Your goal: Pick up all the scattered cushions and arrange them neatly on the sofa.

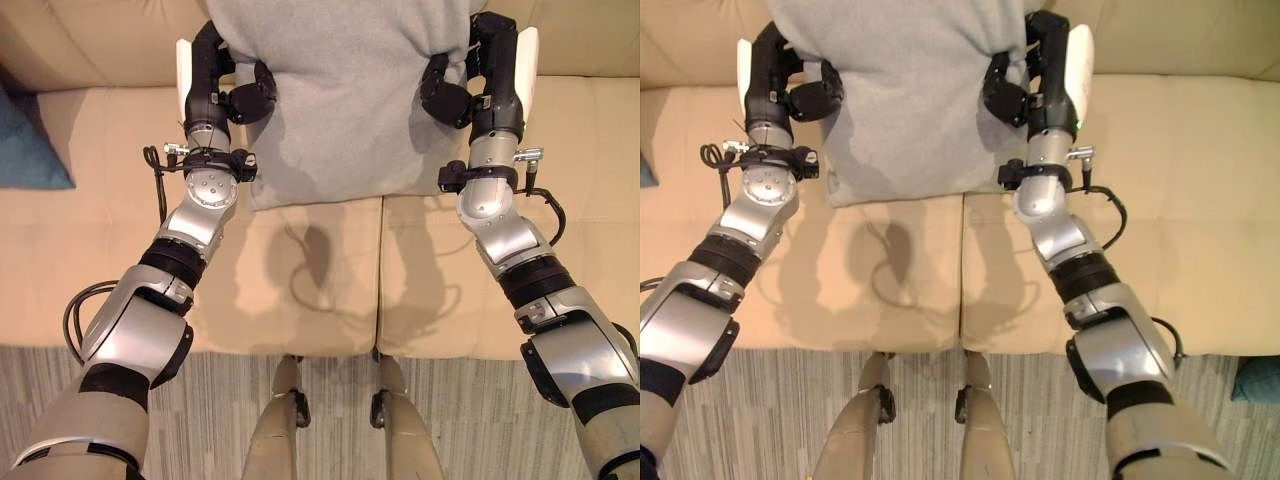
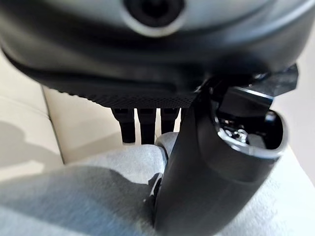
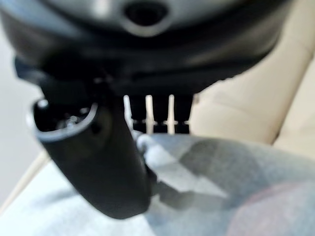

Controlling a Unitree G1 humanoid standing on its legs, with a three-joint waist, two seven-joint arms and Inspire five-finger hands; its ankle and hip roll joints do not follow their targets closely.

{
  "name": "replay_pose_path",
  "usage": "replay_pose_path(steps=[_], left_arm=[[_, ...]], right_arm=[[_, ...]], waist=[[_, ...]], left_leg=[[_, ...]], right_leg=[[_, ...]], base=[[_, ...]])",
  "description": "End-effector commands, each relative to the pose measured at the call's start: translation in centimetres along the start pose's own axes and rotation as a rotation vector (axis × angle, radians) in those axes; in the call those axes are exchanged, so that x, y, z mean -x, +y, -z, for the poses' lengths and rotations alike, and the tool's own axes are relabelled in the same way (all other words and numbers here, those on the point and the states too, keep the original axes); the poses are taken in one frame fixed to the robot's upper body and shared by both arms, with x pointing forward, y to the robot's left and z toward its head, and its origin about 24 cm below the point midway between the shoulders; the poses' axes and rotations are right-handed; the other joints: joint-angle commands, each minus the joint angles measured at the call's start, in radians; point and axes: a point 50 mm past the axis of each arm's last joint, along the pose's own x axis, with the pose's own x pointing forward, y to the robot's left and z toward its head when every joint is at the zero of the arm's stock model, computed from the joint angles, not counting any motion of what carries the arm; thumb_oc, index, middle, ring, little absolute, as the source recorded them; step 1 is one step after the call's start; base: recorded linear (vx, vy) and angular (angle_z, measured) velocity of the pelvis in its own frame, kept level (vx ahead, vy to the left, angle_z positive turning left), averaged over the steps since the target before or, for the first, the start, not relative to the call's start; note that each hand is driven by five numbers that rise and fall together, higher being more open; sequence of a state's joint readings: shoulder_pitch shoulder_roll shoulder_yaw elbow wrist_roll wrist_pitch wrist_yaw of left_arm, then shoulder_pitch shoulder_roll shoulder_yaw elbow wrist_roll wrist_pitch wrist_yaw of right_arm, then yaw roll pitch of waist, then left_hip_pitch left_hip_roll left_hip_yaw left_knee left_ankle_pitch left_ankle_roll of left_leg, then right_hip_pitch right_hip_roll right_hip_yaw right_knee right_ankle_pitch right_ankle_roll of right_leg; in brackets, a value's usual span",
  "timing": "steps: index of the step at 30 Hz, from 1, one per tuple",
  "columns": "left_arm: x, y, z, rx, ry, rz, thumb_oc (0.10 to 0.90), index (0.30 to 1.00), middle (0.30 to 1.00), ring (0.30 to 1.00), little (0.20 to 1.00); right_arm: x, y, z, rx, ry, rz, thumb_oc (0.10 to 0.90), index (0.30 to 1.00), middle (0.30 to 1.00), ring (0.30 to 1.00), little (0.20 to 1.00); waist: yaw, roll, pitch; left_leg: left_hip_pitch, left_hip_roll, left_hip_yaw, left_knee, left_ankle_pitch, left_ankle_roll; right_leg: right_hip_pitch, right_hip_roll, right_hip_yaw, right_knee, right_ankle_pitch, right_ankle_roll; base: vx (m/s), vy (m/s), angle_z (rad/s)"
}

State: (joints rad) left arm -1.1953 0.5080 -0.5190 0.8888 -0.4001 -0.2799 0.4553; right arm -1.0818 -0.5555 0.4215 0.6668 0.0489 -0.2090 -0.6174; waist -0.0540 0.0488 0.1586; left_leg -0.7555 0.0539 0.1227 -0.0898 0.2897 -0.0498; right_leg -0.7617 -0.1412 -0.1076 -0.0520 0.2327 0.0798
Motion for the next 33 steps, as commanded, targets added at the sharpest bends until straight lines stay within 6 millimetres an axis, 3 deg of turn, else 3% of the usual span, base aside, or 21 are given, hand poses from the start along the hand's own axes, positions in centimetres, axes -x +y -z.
replay_pose_path(steps=[1,6,8,9,13,18,19,22,23,26,33], left_arm=[[-1.3,0.0,-4.9,0.032,-0.25,0.012,0.8,0.9,0.9,0.9,0.9],[-0.5,3.8,-2.5,0.024,-0.203,-0.072,0.8,0.9,0.9,0.9,0.9],[-0.1,4.4,-1.9,0.03,-0.19,-0.089,0.8,0.9,0.9,0.9,0.9],[0.9,5.7,-0.2,0.056,-0.141,-0.128,0.8,0.9,0.9,0.9,0.9],[3.8,7.4,3.6,0.106,-0.036,-0.173,0.8,0.9,0.9,0.9,0.9],[11.5,8.1,9.5,0.189,0.161,-0.197,0.8,0.9,0.9,0.9,0.9],[15.2,8.3,11.5,0.197,0.256,-0.198,0.8,0.9,0.9,0.9,0.9],[21.3,9.2,14.7,0.158,0.452,-0.179,0.8,0.9,0.9,0.9,0.9],[25.4,9.6,16.1,0.094,0.58,-0.134,0.8,0.9,0.9,0.9,0.9],[31.2,9.9,17.9,0.008,0.789,-0.031,0.8,0.9,0.9,0.9,0.9],[42.2,9.6,20.2,-0.126,1.228,0.071,0.8,0.9,0.9,0.9,0.9]], right_arm=[[-1.8,-0.5,-4.5,-0.036,-0.236,0.081,0.8,0.9,0.9,0.9,0.9],[-1.3,-4.1,-2.8,-0.002,-0.216,0.185,0.8,0.9,0.9,0.9,0.9],[-1.1,-4.9,-2.3,0.01,-0.209,0.199,0.8,0.9,0.9,0.9,0.9],[-0.5,-6.5,-1.1,0.023,-0.18,0.232,0.8,0.9,0.9,0.9,0.9],[1.8,-8.7,1.6,0.025,-0.102,0.253,0.8,0.9,0.9,0.9,0.9],[8.4,-10.3,6.9,0.065,0.105,0.177,0.8,0.9,0.9,0.9,0.9],[11.6,-10.4,8.6,0.06,0.204,0.137,0.8,0.9,0.9,0.9,0.9],[16.3,-10.9,10.9,0.074,0.359,0.068,0.8,0.9,0.9,0.9,0.9],[19.9,-11.5,12.3,0.11,0.479,0.009,0.8,0.9,0.9,0.9,0.9],[25.0,-11.4,14.0,0.124,0.663,-0.067,0.8,0.9,0.9,0.9,0.9],[36.8,-9.3,16.0,0.141,1.086,-0.325,0.8,0.9,0.9,0.9,0.9]], waist=[[-0.013,0.002,-0.128],[-0.01,0.003,-0.145],[-0.01,0.003,-0.151],[-0.009,0.002,-0.159],[-0.009,-0.001,-0.178],[-0.005,-0.01,-0.204],[-0.002,-0.014,-0.207],[0.001,-0.024,-0.207],[0.0,-0.029,-0.2],[0.001,-0.031,-0.189],[0.006,-0.046,-0.157]], left_leg=[[0.033,0.001,-0.008,0.003,-0.12,-0.072],[0.043,0.002,-0.007,0.003,-0.127,-0.074],[0.046,0.001,-0.008,0.003,-0.129,-0.075],[0.055,0.002,-0.01,0.003,-0.132,-0.075],[0.078,0.007,-0.011,0.003,-0.139,-0.077],[0.149,0.013,-0.008,0.003,-0.156,-0.08],[0.189,0.014,-0.008,0.003,-0.162,-0.081],[0.27,0.021,-0.007,0.003,-0.172,-0.083],[0.329,0.028,-0.004,0.003,-0.175,-0.083],[0.425,0.037,0.001,0.003,-0.188,-0.079],[0.635,0.049,0.03,0.003,-0.213,-0.069]], right_leg=[[0.006,0.024,-0.005,-0.035,-0.057,0.108],[0.017,0.021,-0.011,-0.035,-0.062,0.11],[0.021,0.02,-0.013,-0.035,-0.063,0.11],[0.03,0.02,-0.015,-0.035,-0.066,0.109],[0.057,0.019,-0.023,-0.035,-0.073,0.106],[0.138,0.017,-0.044,-0.035,-0.089,0.1],[0.18,0.017,-0.051,-0.035,-0.097,0.097],[0.268,0.017,-0.063,-0.035,-0.113,0.094],[0.331,0.014,-0.072,-0.035,-0.121,0.093],[0.427,0.02,-0.079,-0.035,-0.143,0.092],[0.636,0.041,-0.098,-0.035,-0.192,0.079]], base=[[0.0,0.0,0.0],[0.0,-0.018,0.11],[0.01,-0.022,-0.05],[0.02,-0.033,-0.03],[0.01,-0.028,0.02],[0.04,-0.054,0.06],[0.06,-0.059,0.08],[0.06,-0.039,0.04],[0.07,-0.02,-0.05],[0.08,-0.007,0.0],[0.03,-0.009,0.02]])
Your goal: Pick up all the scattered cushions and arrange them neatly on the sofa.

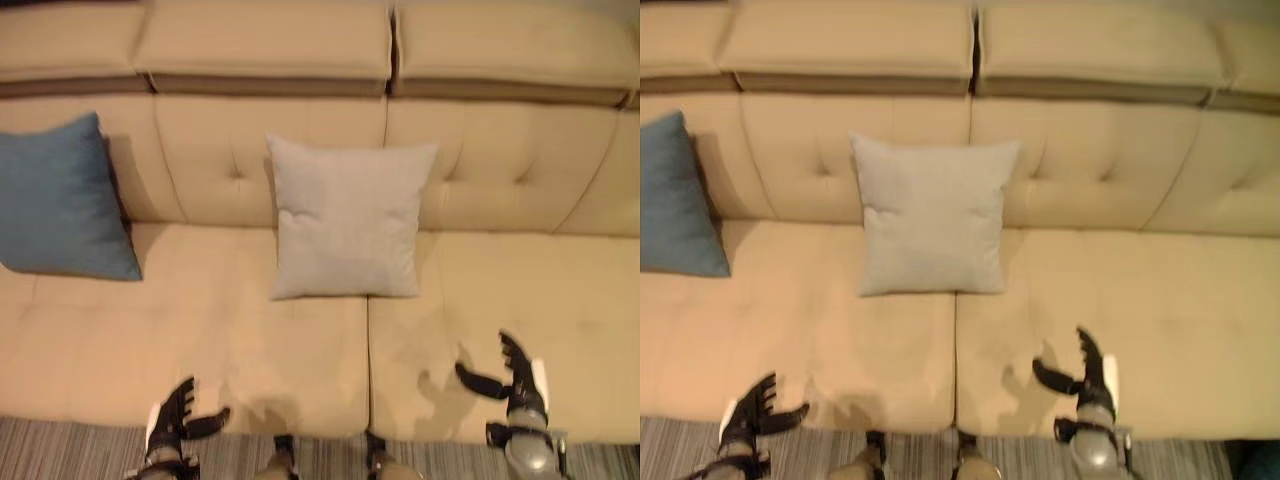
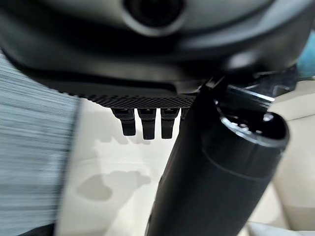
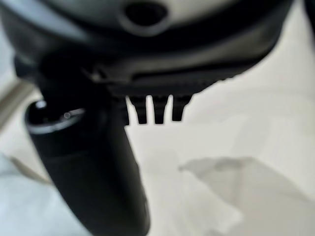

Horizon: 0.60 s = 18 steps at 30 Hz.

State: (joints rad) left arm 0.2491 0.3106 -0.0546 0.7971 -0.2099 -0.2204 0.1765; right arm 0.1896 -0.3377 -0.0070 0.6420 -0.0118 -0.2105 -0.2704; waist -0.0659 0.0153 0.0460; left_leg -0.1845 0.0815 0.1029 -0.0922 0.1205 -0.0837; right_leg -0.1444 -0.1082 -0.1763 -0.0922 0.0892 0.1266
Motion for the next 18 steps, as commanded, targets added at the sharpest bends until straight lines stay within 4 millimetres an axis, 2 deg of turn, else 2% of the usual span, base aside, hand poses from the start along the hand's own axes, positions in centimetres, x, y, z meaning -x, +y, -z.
replay_pose_path(steps=[1,5,7,9,13,16,18], left_arm=[[-1.4,-0.2,-2.5,-0.05,-0.087,0.008,0.8,0.9,0.9,0.9,0.9],[-1.4,-0.5,-0.2,-0.118,0.034,0.012,0.8,0.9,0.9,0.9,0.9],[-1.3,-0.6,0.1,-0.124,0.053,0.011,0.8,0.9,0.9,0.9,0.9],[-1.2,-0.6,0.9,-0.143,0.098,0.006,0.8,0.9,0.9,0.9,0.9],[-1.5,-0.6,0.8,-0.166,0.105,0.01,0.8,0.9,0.9,0.9,0.9],[-2.1,-1.3,-0.5,-0.169,0.065,0.022,0.8,0.9,0.9,0.9,0.9],[-2.1,-1.7,-0.5,-0.173,0.07,0.041,0.8,0.9,0.9,0.9,0.9]], right_arm=[[-1.3,-1.0,-2.0,0.026,-0.094,-0.001,0.8,0.9,0.9,0.9,0.9],[-0.4,1.0,1.2,0.091,0.047,-0.108,0.8,0.9,0.9,0.9,0.9],[-0.3,1.3,1.6,0.1,0.065,-0.12,0.8,0.9,0.9,0.9,0.9],[0.3,1.8,3.0,0.107,0.134,-0.151,0.8,0.9,0.9,0.9,0.9],[0.3,1.8,3.7,0.083,0.182,-0.142,0.8,0.9,0.9,0.9,0.9],[0.2,1.9,4.2,0.079,0.229,-0.134,0.8,0.9,0.9,0.9,0.9],[0.2,1.8,4.4,0.1,0.243,-0.134,0.8,0.9,0.9,0.9,0.9]], waist=[[0.018,-0.015,-0.047],[0.023,-0.024,-0.041],[0.023,-0.025,-0.041],[0.024,-0.026,-0.045],[0.022,-0.026,-0.03],[0.024,-0.036,-0.004],[0.027,-0.045,0.004]], left_leg=[[0.081,0.021,0.052,0.005,-0.047,-0.033],[0.155,0.024,0.052,0.005,-0.065,-0.028],[0.17,0.025,0.054,0.005,-0.068,-0.027],[0.205,0.03,0.053,0.005,-0.079,-0.027],[0.217,0.038,0.054,0.013,-0.073,-0.032],[0.145,0.048,0.043,0.109,-0.067,-0.039],[0.132,0.04,0.028,0.171,-0.108,-0.033]], right_leg=[[0.037,0.012,-0.027,0.005,-0.053,0.03],[0.114,0.023,-0.023,0.005,-0.078,0.021],[0.13,0.024,-0.023,0.005,-0.083,0.019],[0.165,0.033,-0.014,0.005,-0.099,0.011],[0.182,0.043,-0.012,0.005,-0.109,0.003],[0.168,0.038,-0.026,0.005,-0.109,-0.005],[0.163,0.029,-0.024,0.006,-0.098,-0.008]], base=[[0.03,-0.032,-0.03],[0.01,-0.043,0.0],[0.01,-0.04,0.0],[0.03,-0.054,-0.01],[-0.01,-0.047,-0.02],[-0.16,-0.058,0.04],[-0.14,-0.006,0.26]])
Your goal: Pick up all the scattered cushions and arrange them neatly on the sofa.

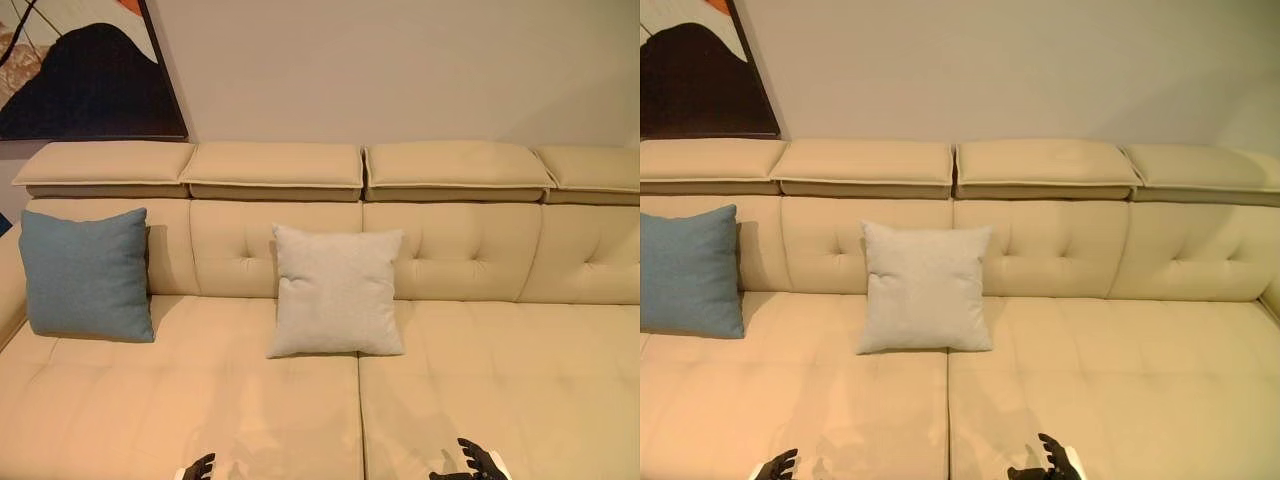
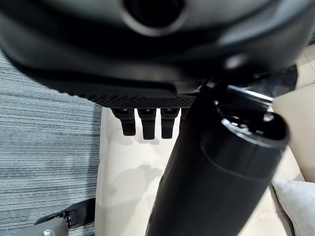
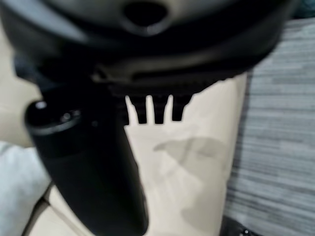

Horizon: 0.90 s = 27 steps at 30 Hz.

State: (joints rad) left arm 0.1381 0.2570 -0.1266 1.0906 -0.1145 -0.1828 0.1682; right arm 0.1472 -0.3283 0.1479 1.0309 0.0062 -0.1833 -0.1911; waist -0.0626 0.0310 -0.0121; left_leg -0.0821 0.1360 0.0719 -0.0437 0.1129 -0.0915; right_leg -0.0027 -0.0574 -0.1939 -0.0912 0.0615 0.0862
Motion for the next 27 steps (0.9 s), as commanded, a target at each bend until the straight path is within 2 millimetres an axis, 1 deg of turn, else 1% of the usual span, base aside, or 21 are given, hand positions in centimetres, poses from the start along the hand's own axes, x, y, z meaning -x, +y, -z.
replay_pose_path(steps=[1,3,5,6,7,8,10,11,12,13,14,17,18,19,20,21,23,24,25,26,27], left_arm=[[-1.1,1.2,-3.8,-0.02,-0.12,-0.041,0.8,0.9,0.9,0.9,0.9],[-1.1,0.8,-3.6,-0.021,-0.108,-0.025,0.8,0.9,0.9,0.9,0.9],[-1.1,0.1,-3.4,-0.014,-0.1,-0.01,0.8,0.9,0.9,0.9,0.9],[-1.1,0.1,-3.4,-0.014,-0.1,-0.009,0.8,0.9,0.9,0.9,0.9],[-1.0,-0.4,-3.4,0.005,-0.097,0.002,0.8,0.9,0.9,0.9,0.9],[-1.0,-0.6,-3.5,0.006,-0.1,0.004,0.8,0.9,0.9,0.9,0.9],[-1.1,-0.6,-3.9,0.012,-0.108,0.006,0.8,0.9,0.9,0.9,0.9],[-1.3,-0.7,-4.8,0.008,-0.132,0.004,0.8,0.9,0.9,0.9,0.9],[-1.3,-0.7,-4.8,0.008,-0.132,0.004,0.8,0.9,0.9,0.9,0.9],[-1.5,-0.8,-5.7,-0.003,-0.158,0.004,0.8,0.9,0.9,0.9,0.9],[-1.6,-0.7,-6.0,-0.012,-0.162,0.004,0.8,0.9,0.9,0.9,0.9],[-1.7,-0.3,-6.0,-0.022,-0.156,-0.003,0.8,0.9,0.9,0.9,0.9],[-1.8,0.2,-5.9,-0.041,-0.145,-0.012,0.8,0.9,0.9,0.9,0.9],[-1.9,0.5,-5.7,-0.059,-0.135,-0.013,0.8,0.9,0.9,0.9,0.9],[-1.9,0.5,-5.8,-0.059,-0.135,-0.014,0.8,0.9,0.9,0.9,0.9],[-1.9,0.8,-5.2,-0.078,-0.111,-0.012,0.8,0.9,0.9,0.9,0.9],[-1.8,1.0,-4.5,-0.089,-0.079,-0.012,0.8,0.9,0.9,0.9,0.9],[-1.8,1.2,-4.4,-0.093,-0.073,-0.012,0.8,0.9,0.9,0.9,0.9],[-1.8,1.2,-4.2,-0.086,-0.069,-0.014,0.8,0.9,0.9,0.9,0.9],[-1.7,1.3,-4.0,-0.081,-0.067,-0.018,0.8,0.9,0.9,0.9,0.9],[-1.7,1.2,-4.0,-0.076,-0.065,-0.018,0.8,0.9,0.9,0.9,0.9]], right_arm=[[-1.2,-1.5,-3.4,-0.046,-0.102,0.066,0.8,0.9,0.9,0.9,0.9],[-1.3,-1.6,-3.6,-0.03,-0.108,0.07,0.8,0.9,0.9,0.9,0.9],[-1.5,-1.7,-3.8,-0.017,-0.105,0.074,0.8,0.9,0.9,0.9,0.9],[-1.5,-1.7,-3.8,-0.017,-0.105,0.074,0.8,0.9,0.9,0.9,0.9],[-1.6,-1.7,-3.9,-0.011,-0.098,0.069,0.8,0.9,0.9,0.9,0.9],[-1.6,-1.8,-3.8,-0.006,-0.091,0.074,0.8,0.9,0.9,0.9,0.9],[-1.8,-2.0,-4.0,-0.005,-0.081,0.083,0.8,0.9,0.9,0.9,0.9],[-1.9,-1.8,-4.2,-0.004,-0.076,0.089,0.8,0.9,0.9,0.9,0.9],[-1.9,-1.8,-4.2,-0.004,-0.077,0.089,0.8,0.9,0.9,0.9,0.9],[-2.0,-1.2,-4.2,0.007,-0.063,0.072,0.8,0.9,0.9,0.9,0.9],[-2.0,-0.9,-4.0,0.018,-0.049,0.061,0.8,0.9,0.9,0.9,0.9],[-2.0,-0.5,-4.2,0.03,-0.048,0.054,0.8,0.9,0.9,0.9,0.9],[-2.1,-0.3,-4.4,0.035,-0.043,0.048,0.8,0.9,0.9,0.9,0.9],[-2.1,-0.2,-4.3,0.037,-0.04,0.041,0.8,0.9,0.9,0.9,0.9],[-2.1,-0.1,-4.3,0.037,-0.041,0.041,0.8,0.9,0.9,0.9,0.9],[-2.0,0.1,-3.9,0.032,-0.026,0.027,0.8,0.9,0.9,0.9,0.9],[-1.9,0.1,-3.5,0.019,-0.014,0.023,0.8,0.9,0.9,0.9,0.9],[-1.8,0.2,-3.3,0.013,-0.008,0.021,0.8,0.9,0.9,0.9,0.9],[-1.8,0.4,-3.1,0.004,-0.001,0.014,0.8,0.9,0.9,0.9,0.9],[-1.7,0.7,-3.1,0.003,-0.001,0.01,0.8,0.9,0.9,0.9,0.9],[-1.8,0.6,-3.5,-0.005,-0.015,0.014,0.8,0.9,0.9,0.9,0.9]], waist=[[0.024,-0.067,0.068],[0.022,-0.074,0.076],[0.02,-0.072,0.076],[0.02,-0.071,0.077],[0.013,-0.057,0.065],[0.01,-0.054,0.063],[0.002,-0.058,0.062],[0.0,-0.066,0.071],[0.0,-0.066,0.071],[0.002,-0.077,0.078],[0.006,-0.082,0.08],[0.014,-0.088,0.09],[0.02,-0.088,0.107],[0.027,-0.085,0.116],[0.025,-0.087,0.114],[0.032,-0.083,0.109],[0.041,-0.082,0.089],[0.052,-0.089,0.078],[0.064,-0.104,0.07],[0.079,-0.114,0.065],[0.082,-0.116,0.052]], left_leg=[[0.025,-0.024,0.041,0.173,-0.13,-0.023],[0.036,-0.04,0.012,0.241,-0.171,-0.021],[0.057,-0.055,-0.031,0.281,-0.188,-0.023],[0.058,-0.054,-0.032,0.283,-0.19,-0.023],[0.107,-0.066,-0.072,0.238,-0.224,-0.019],[0.117,-0.072,-0.075,0.215,-0.237,-0.015],[0.129,-0.09,-0.066,0.17,-0.26,0.001],[0.14,-0.114,-0.065,0.127,-0.284,0.023],[0.14,-0.114,-0.064,0.126,-0.284,0.023],[0.129,-0.139,-0.066,0.104,-0.28,0.038],[0.127,-0.149,-0.068,0.09,-0.276,0.045],[0.121,-0.159,-0.065,0.08,-0.265,0.054],[0.098,-0.158,-0.058,0.09,-0.248,0.066],[0.089,-0.155,-0.054,0.092,-0.242,0.073],[0.085,-0.157,-0.055,0.092,-0.239,0.073],[0.075,-0.156,-0.06,0.083,-0.224,0.085],[0.063,-0.153,-0.062,0.064,-0.207,0.091],[0.049,-0.16,-0.06,0.065,-0.205,0.092],[0.034,-0.168,-0.045,0.068,-0.203,0.09],[0.031,-0.169,-0.032,0.064,-0.2,0.085],[0.024,-0.158,-0.02,0.06,-0.191,0.077]], right_leg=[[0.018,-0.028,-0.007,0.01,-0.065,0.031],[0.007,-0.04,-0.009,0.017,-0.052,0.028],[-0.012,-0.043,-0.003,0.023,-0.039,0.03],[-0.011,-0.041,-0.004,0.023,-0.04,0.03],[-0.049,-0.041,0.007,0.042,-0.026,0.036],[-0.064,-0.047,0.006,0.052,-0.023,0.041],[-0.107,-0.074,0.014,0.083,0.007,0.055],[-0.146,-0.101,0.027,0.093,0.038,0.078],[-0.146,-0.101,0.028,0.093,0.038,0.078],[-0.179,-0.119,0.039,0.085,0.071,0.098],[-0.186,-0.125,0.038,0.08,0.079,0.104],[-0.205,-0.138,0.031,0.089,0.095,0.116],[-0.219,-0.134,0.027,0.148,0.072,0.113],[-0.208,-0.125,0.034,0.196,0.043,0.103],[-0.211,-0.127,0.034,0.196,0.044,0.104],[-0.19,-0.098,0.054,0.265,-0.006,0.085],[-0.158,-0.064,0.069,0.307,-0.053,0.075],[-0.121,-0.058,0.065,0.279,-0.074,0.074],[-0.077,-0.061,0.047,0.242,-0.079,0.072],[-0.061,-0.064,0.036,0.215,-0.075,0.074],[-0.054,-0.053,0.045,0.177,-0.077,0.075]], base=[[-0.18,0.036,0.09],[-0.17,0.086,-0.06],[-0.13,0.116,-0.05],[-0.1,0.161,-0.14],[-0.11,0.183,-0.11],[-0.16,0.255,0.03],[-0.17,0.246,0.19],[-0.16,0.226,-0.01],[-0.27,0.294,-0.12],[-0.22,0.196,-0.15],[-0.28,0.254,-0.06],[-0.17,0.12,-0.29],[-0.26,0.12,-0.44],[-0.27,0.121,-0.3],[-0.2,0.106,-0.38],[-0.17,0.084,-0.25],[-0.16,0.043,-0.05],[-0.12,-0.04,0.0],[-0.13,-0.065,-0.03],[-0.14,-0.122,-0.11],[-0.1,-0.126,-0.16]])
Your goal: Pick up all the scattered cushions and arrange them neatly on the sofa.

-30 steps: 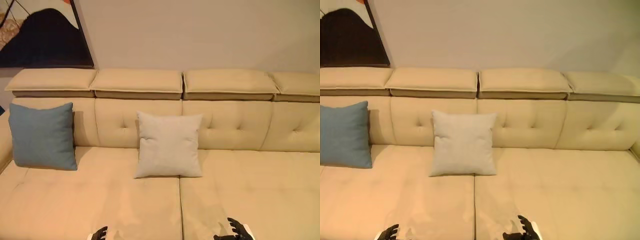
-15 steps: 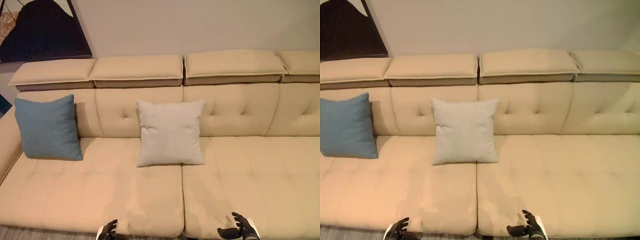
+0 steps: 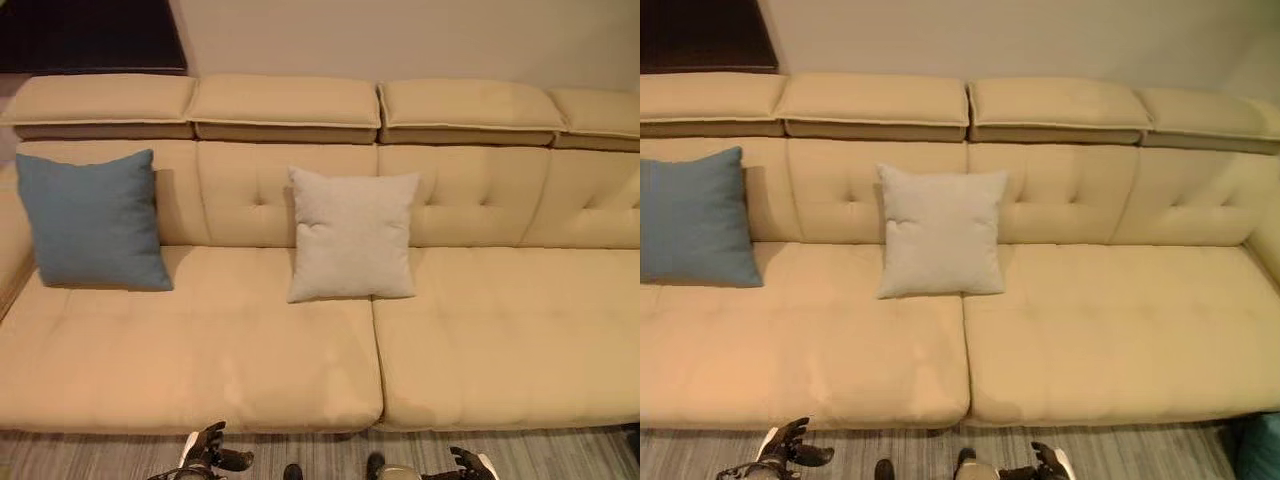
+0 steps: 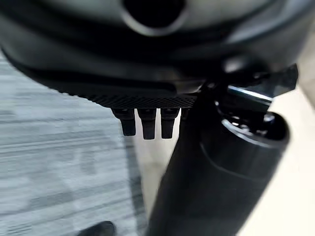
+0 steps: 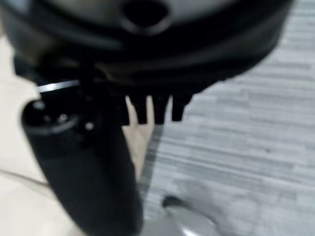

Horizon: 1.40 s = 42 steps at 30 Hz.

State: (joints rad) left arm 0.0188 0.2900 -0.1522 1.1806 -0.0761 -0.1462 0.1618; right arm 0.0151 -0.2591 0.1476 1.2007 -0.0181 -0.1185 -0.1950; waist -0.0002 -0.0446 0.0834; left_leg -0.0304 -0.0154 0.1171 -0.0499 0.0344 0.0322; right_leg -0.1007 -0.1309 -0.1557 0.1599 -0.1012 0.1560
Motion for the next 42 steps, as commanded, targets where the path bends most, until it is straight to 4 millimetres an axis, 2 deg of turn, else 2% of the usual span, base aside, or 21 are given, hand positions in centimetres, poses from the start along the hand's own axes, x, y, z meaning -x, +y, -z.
replay_pose_path(steps=[1,4,8,11,14,16,19,22,23,24,27,28,29,31,32,34,37,38,39,41,42], left_arm=[[-0.3,0.3,-1.5,0.019,-0.057,-0.009,0.8,0.9,0.9,0.9,0.9],[-0.3,0.0,-1.1,0.017,-0.042,-0.005,0.8,0.9,0.9,0.9,0.9],[-0.3,-0.2,-1.3,0.016,-0.042,0.001,0.8,0.9,0.9,0.9,0.9],[-0.3,-0.8,-2.0,-0.006,-0.072,0.026,0.8,0.9,0.9,0.9,0.9],[-0.3,-1.2,-2.3,-0.006,-0.077,0.034,0.8,0.9,0.9,0.9,0.9],[-0.4,-1.5,-2.7,-0.001,-0.085,0.04,0.8,0.9,0.9,0.9,0.9],[-0.4,-2.1,-3.2,0.0,-0.094,0.056,0.8,0.9,0.9,0.9,0.9],[-0.3,-2.8,-3.6,0.003,-0.112,0.072,0.8,0.9,0.9,0.9,0.9],[-0.4,-3.0,-4.0,0.008,-0.123,0.075,0.8,0.9,0.9,0.9,0.9],[-0.4,-3.0,-4.0,0.008,-0.123,0.075,0.8,0.9,0.9,0.9,0.9],[-0.5,-3.0,-5.5,-0.002,-0.177,0.075,0.8,0.9,0.9,0.9,0.9],[-0.5,-3.0,-5.5,-0.002,-0.177,0.075,0.8,0.9,0.9,0.9,0.9],[-0.6,-2.8,-6.1,-0.035,-0.196,0.072,0.8,0.9,0.9,0.9,0.9],[-0.7,-2.4,-6.4,-0.047,-0.204,0.064,0.8,0.9,0.9,0.9,0.9],[-0.8,-2.2,-6.4,-0.064,-0.202,0.059,0.8,0.9,0.9,0.9,0.9],[-0.9,-1.5,-6.0,-0.079,-0.184,0.049,0.8,0.9,0.9,0.9,0.9],[-0.9,-1.2,-4.8,-0.081,-0.143,0.053,0.8,0.9,0.9,0.9,0.9],[-0.8,-1.3,-4.4,-0.087,-0.13,0.06,0.8,0.9,0.9,0.9,0.9],[-0.8,-1.3,-4.4,-0.087,-0.13,0.06,0.8,0.9,0.9,0.9,0.9],[-0.8,-1.4,-4.4,-0.103,-0.131,0.072,0.8,0.9,0.9,0.9,0.9],[-0.8,-1.4,-4.4,-0.103,-0.131,0.072,0.8,0.9,0.9,0.9,0.9]], right_arm=[[-0.6,-1.7,-2.7,-0.019,-0.113,0.054,0.8,0.9,0.9,0.9,0.9],[-0.6,-1.8,-3.3,-0.018,-0.135,0.054,0.8,0.9,0.9,0.9,0.9],[-0.6,-1.7,-3.0,-0.026,-0.121,0.052,0.8,0.9,0.9,0.9,0.9],[-0.5,-1.7,-2.2,-0.022,-0.089,0.054,0.8,0.9,0.9,0.9,0.9],[-0.6,-2.0,-2.0,-0.022,-0.077,0.06,0.8,0.9,0.9,0.9,0.9],[-0.6,-2.3,-1.9,-0.016,-0.066,0.073,0.8,0.9,0.9,0.9,0.9],[-0.8,-2.8,-2.0,-0.013,-0.059,0.087,0.8,0.9,0.9,0.9,0.9],[-0.8,-3.0,-2.3,-0.004,-0.061,0.092,0.8,0.9,0.9,0.9,0.9],[-0.9,-3.1,-2.6,-0.002,-0.066,0.097,0.8,0.9,0.9,0.9,0.9],[-0.9,-3.2,-2.6,-0.002,-0.066,0.097,0.8,0.9,0.9,0.9,0.9],[-1.0,-2.8,-3.0,-0.001,-0.067,0.092,0.8,0.9,0.9,0.9,0.9],[-1.0,-2.8,-3.0,-0.001,-0.067,0.092,0.8,0.9,0.9,0.9,0.9],[-1.0,-2.1,-3.8,-0.007,-0.09,0.079,0.8,0.9,0.9,0.9,0.9],[-1.1,-1.9,-4.3,-0.009,-0.103,0.075,0.8,0.9,0.9,0.9,0.9],[-1.1,-1.9,-4.5,-0.004,-0.113,0.076,0.8,0.9,0.9,0.9,0.9],[-1.0,-2.0,-4.4,0.024,-0.126,0.084,0.8,0.9,0.9,0.9,0.9],[-0.9,-2.1,-3.6,0.044,-0.111,0.08,0.8,0.9,0.9,0.9,0.9],[-0.8,-2.0,-3.0,0.043,-0.096,0.076,0.8,0.9,0.9,0.9,0.9],[-0.8,-2.0,-3.0,0.043,-0.095,0.076,0.8,0.9,0.9,0.9,0.9],[-0.7,-1.7,-2.7,0.045,-0.089,0.068,0.8,0.9,0.9,0.9,0.9],[-0.7,-1.7,-2.7,0.045,-0.089,0.068,0.8,0.9,0.9,0.9,0.9]], waist=[[0.017,-0.037,-0.044],[0.009,-0.026,-0.044],[-0.001,-0.024,-0.036],[-0.006,-0.02,-0.02],[0.0,-0.021,-0.005],[0.008,-0.024,0.004],[0.015,-0.029,0.003],[0.018,-0.014,0.005],[0.009,-0.007,0.005],[0.011,-0.007,0.006],[0.0,-0.014,0.028],[0.002,-0.014,0.028],[-0.003,-0.022,0.052],[-0.005,-0.023,0.063],[-0.003,-0.021,0.072],[0.014,-0.006,0.081],[0.026,0.004,0.06],[0.036,0.008,0.036],[0.038,0.007,0.037],[0.067,-0.001,0.016],[0.067,-0.001,0.017]], left_leg=[[-0.025,0.0,-0.063,0.063,-0.109,-0.049],[-0.017,0.013,-0.057,0.061,-0.099,-0.055],[-0.02,0.019,-0.061,0.079,-0.096,-0.065],[-0.036,0.025,-0.062,0.146,-0.105,-0.081],[-0.058,0.022,-0.101,0.199,-0.107,-0.09],[-0.082,0.008,-0.174,0.227,-0.103,-0.099],[-0.092,-0.004,-0.283,0.294,-0.127,-0.105],[-0.071,-0.007,-0.357,0.277,-0.134,-0.105],[-0.039,-0.002,-0.352,0.213,-0.157,-0.096],[-0.036,-0.001,-0.351,0.211,-0.157,-0.096],[-0.037,-0.023,-0.331,0.187,-0.163,-0.08],[-0.036,-0.023,-0.33,0.187,-0.163,-0.079],[-0.044,-0.04,-0.285,0.16,-0.159,-0.062],[-0.052,-0.04,-0.264,0.155,-0.15,-0.057],[-0.062,-0.036,-0.246,0.156,-0.142,-0.053],[-0.085,-0.026,-0.2,0.16,-0.125,-0.044],[-0.08,-0.018,-0.173,0.138,-0.105,-0.026],[-0.095,-0.01,-0.14,0.129,-0.092,-0.021],[-0.094,-0.01,-0.139,0.13,-0.094,-0.021],[-0.115,-0.004,-0.083,0.137,-0.09,-0.025],[-0.115,-0.004,-0.083,0.137,-0.09,-0.025]], right_leg=[[0.032,0.029,0.016,-0.072,0.087,0.005],[0.042,0.043,0.019,-0.095,0.08,-0.009],[0.056,0.055,0.032,-0.127,0.081,-0.021],[0.086,0.058,0.033,-0.16,0.083,-0.034],[0.087,0.058,0.045,-0.159,0.088,-0.041],[0.079,0.057,0.06,-0.161,0.098,-0.045],[0.059,0.053,0.1,-0.157,0.114,-0.046],[0.028,0.055,0.134,-0.145,0.121,-0.037],[-0.005,0.049,0.155,-0.134,0.134,-0.021],[-0.004,0.049,0.156,-0.134,0.134,-0.021],[-0.071,0.022,0.19,-0.13,0.192,0.02],[-0.072,0.022,0.192,-0.13,0.193,0.02],[-0.126,-0.002,0.208,-0.148,0.252,0.061],[-0.153,-0.003,0.207,-0.141,0.268,0.071],[-0.162,-0.004,0.177,-0.131,0.252,0.06],[-0.146,-0.02,0.073,-0.066,0.2,0.03],[-0.087,0.012,0.045,0.036,0.118,-0.002],[-0.046,0.022,0.011,0.068,0.075,-0.011],[-0.046,0.021,0.013,0.071,0.072,-0.01],[0.023,0.009,-0.044,0.027,0.054,-0.005],[0.023,0.009,-0.044,0.026,0.054,-0.005]], base=[[-0.06,-0.101,-0.21],[-0.02,-0.113,-0.13],[-0.02,-0.103,-0.02],[-0.02,-0.068,0.15],[-0.05,-0.002,0.02],[-0.07,0.021,-0.25],[-0.07,0.103,-0.38],[-0.07,0.186,-0.73],[-0.06,0.189,-1.05],[-0.09,0.224,-1.15],[-0.15,0.2,-0.5],[-0.27,0.294,-0.92],[-0.2,0.217,-1.04],[-0.24,0.186,-1.42],[-0.28,0.157,-1.13],[-0.25,0.16,-0.49],[-0.16,0.113,-0.96],[-0.13,0.048,-0.8],[-0.13,0.011,-0.71],[-0.09,-0.031,-0.68],[-0.07,-0.102,-0.96]])
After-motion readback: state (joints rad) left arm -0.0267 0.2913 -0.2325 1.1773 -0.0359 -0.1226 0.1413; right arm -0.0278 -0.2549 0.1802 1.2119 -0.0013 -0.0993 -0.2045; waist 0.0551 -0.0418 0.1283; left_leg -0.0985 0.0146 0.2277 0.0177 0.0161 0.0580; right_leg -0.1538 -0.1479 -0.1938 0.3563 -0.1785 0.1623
